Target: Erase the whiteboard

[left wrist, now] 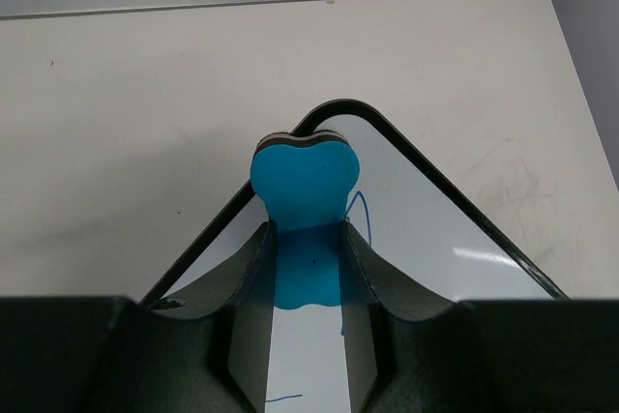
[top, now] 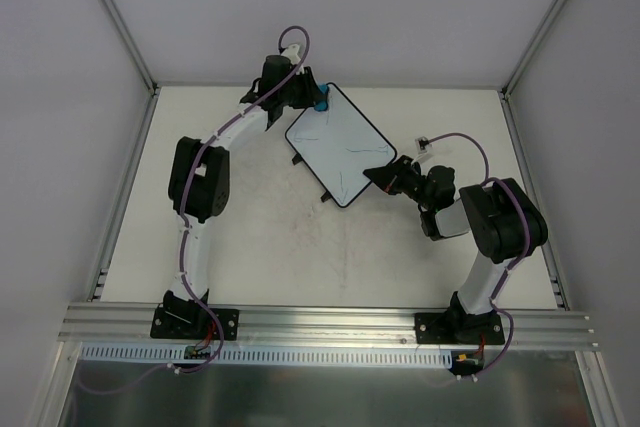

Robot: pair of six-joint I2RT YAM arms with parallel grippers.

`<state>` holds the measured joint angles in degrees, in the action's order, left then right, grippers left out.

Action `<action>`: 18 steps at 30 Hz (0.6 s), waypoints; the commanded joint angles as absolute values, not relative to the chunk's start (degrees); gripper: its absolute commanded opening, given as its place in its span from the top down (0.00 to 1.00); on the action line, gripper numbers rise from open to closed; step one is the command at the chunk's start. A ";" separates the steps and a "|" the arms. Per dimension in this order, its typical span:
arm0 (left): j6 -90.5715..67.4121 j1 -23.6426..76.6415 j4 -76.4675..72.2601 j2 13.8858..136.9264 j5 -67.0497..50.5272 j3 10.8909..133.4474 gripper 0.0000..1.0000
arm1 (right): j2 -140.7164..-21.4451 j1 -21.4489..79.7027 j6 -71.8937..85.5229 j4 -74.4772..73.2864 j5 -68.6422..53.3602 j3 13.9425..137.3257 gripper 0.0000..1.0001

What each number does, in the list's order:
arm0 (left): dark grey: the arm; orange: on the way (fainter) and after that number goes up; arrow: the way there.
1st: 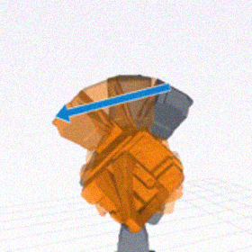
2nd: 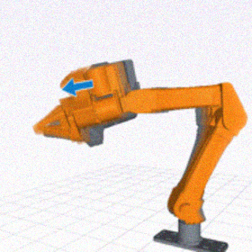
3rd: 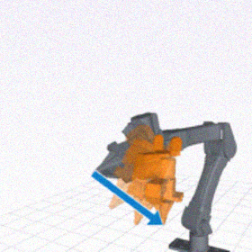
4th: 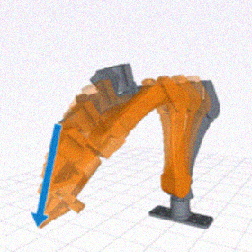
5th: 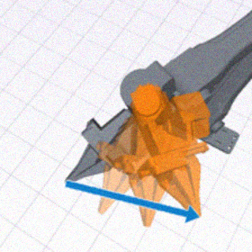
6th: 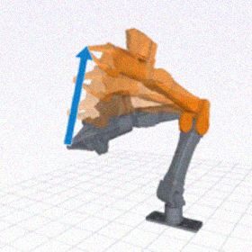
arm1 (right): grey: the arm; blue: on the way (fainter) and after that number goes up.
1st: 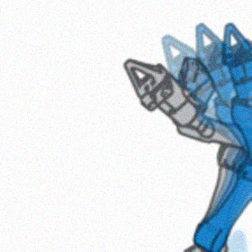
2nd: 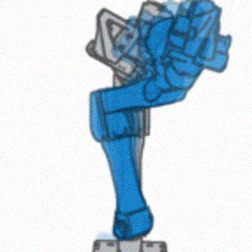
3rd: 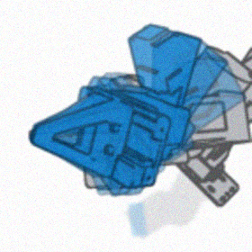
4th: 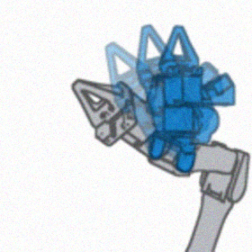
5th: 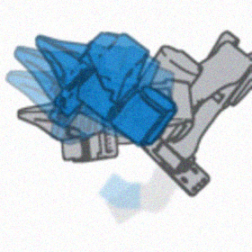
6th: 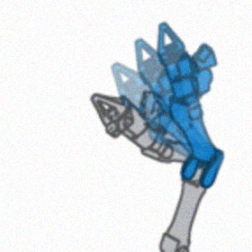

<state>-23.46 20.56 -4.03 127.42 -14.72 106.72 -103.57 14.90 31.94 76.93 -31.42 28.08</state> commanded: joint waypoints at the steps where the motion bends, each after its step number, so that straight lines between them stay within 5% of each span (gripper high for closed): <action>1: -24.35 20.65 -7.38 128.23 -16.52 106.88 1.00 | -102.31 16.35 29.00 81.47 -31.55 29.44 1.00; 18: -20.04 24.69 -9.14 127.53 -17.93 105.12 1.00 | -101.43 16.79 27.78 79.45 -31.11 29.53 1.00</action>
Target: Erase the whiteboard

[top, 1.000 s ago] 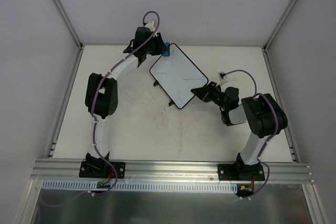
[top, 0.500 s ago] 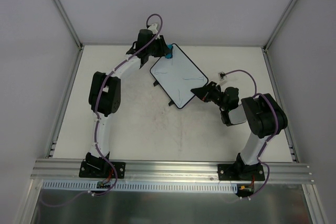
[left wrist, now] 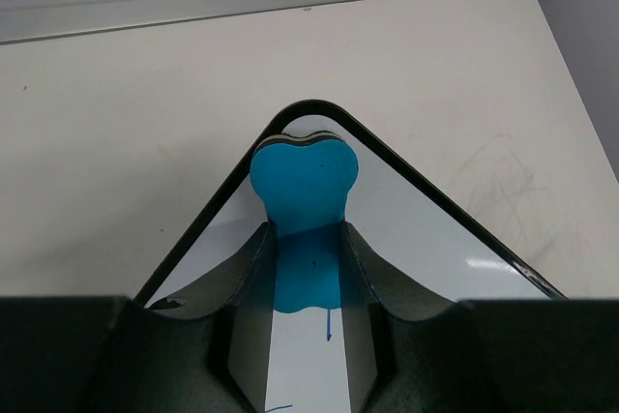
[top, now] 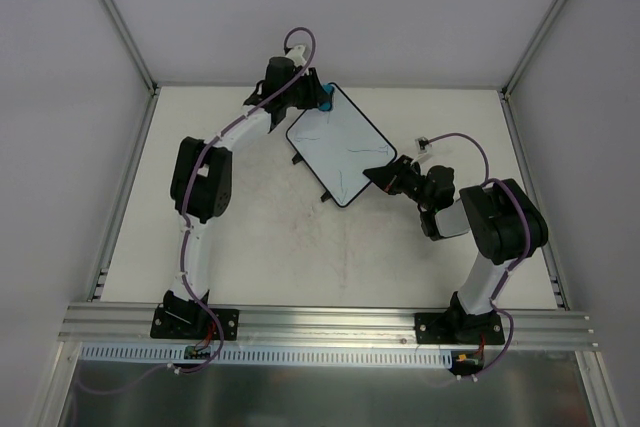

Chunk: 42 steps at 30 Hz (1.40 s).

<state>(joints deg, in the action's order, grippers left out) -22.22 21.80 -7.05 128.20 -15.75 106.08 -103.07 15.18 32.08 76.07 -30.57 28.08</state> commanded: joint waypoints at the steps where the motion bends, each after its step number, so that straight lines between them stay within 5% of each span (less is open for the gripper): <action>1: -19.08 25.13 -9.14 127.36 -18.02 104.60 1.00 | -101.34 16.87 27.77 79.28 -31.11 29.62 1.00; 17: -16.17 27.77 -14.94 120.94 -16.27 92.20 1.00 | -101.16 17.05 27.51 79.01 -30.94 29.71 1.00; 42: -22.94 20.47 -7.91 124.63 -16.17 93.60 1.00 | -100.81 17.14 27.51 79.01 -31.11 29.62 1.00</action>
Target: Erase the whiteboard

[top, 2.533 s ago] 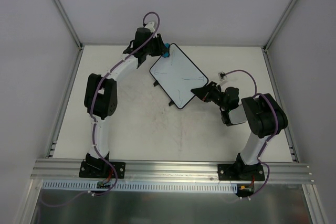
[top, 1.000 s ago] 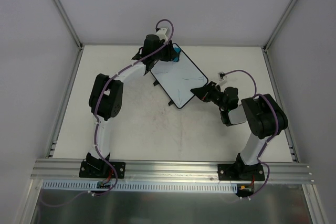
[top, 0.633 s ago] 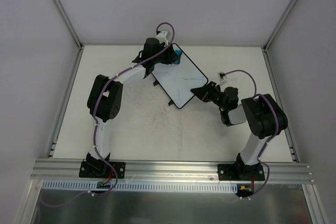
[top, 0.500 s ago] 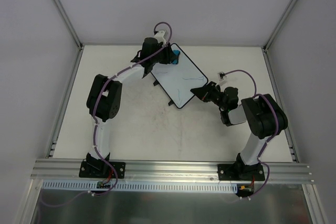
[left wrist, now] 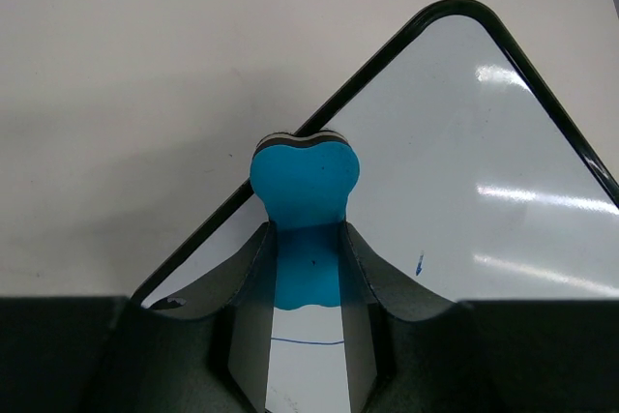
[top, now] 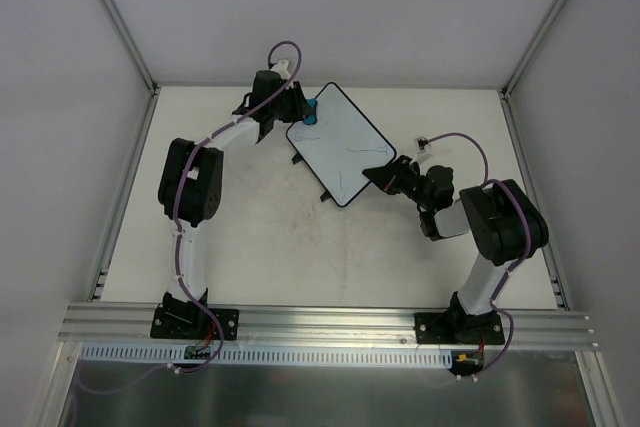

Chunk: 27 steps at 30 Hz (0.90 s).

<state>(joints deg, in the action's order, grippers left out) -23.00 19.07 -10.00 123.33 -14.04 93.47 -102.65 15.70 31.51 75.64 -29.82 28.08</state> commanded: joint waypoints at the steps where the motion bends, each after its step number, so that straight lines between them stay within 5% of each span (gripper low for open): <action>1: -22.59 20.74 -8.69 124.45 -16.35 93.08 1.00 | -100.81 17.14 27.60 79.01 -31.03 29.62 1.00; 27: -9.84 32.69 -20.83 115.49 -19.33 79.81 1.00 | -101.07 17.23 27.60 79.01 -31.20 29.88 1.00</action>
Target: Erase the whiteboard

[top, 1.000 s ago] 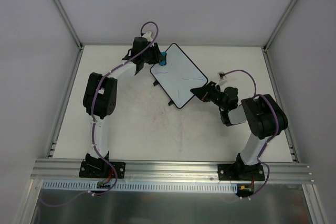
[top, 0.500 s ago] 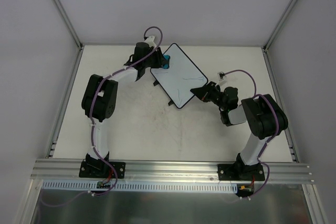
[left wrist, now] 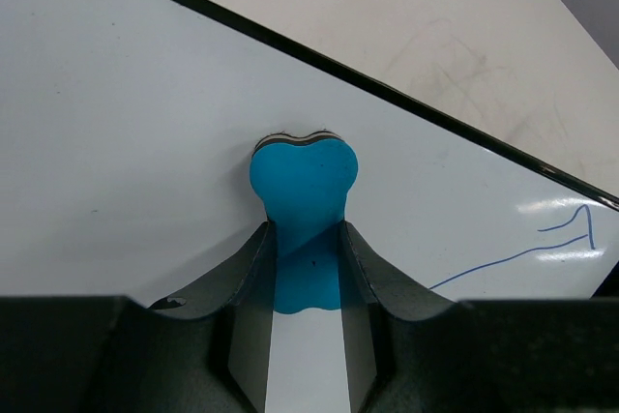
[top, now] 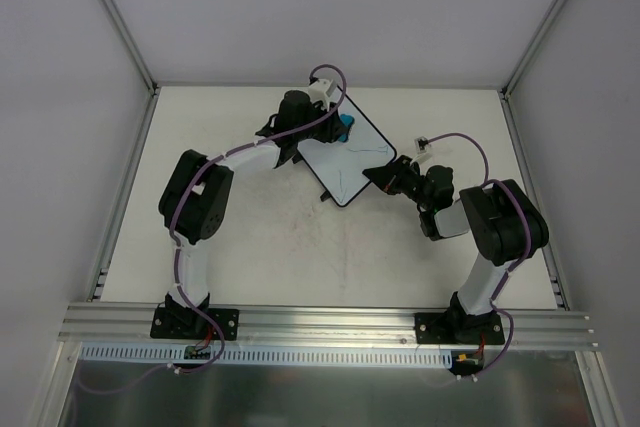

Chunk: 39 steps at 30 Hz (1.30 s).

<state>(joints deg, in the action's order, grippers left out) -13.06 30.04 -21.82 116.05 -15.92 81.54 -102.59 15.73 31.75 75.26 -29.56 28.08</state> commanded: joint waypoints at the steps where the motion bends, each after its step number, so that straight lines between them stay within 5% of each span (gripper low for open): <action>1: -9.84 32.87 -20.83 115.40 -19.60 79.72 1.00 | -101.07 17.23 27.60 79.01 -31.29 29.88 1.00; 39: 20.12 48.87 -11.52 109.95 -6.69 79.54 1.00 | -100.99 17.40 27.33 78.92 -31.11 29.88 1.00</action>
<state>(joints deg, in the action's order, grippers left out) 15.68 46.48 -17.15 109.78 -6.72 77.62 -102.59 15.73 31.81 75.16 -29.43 28.08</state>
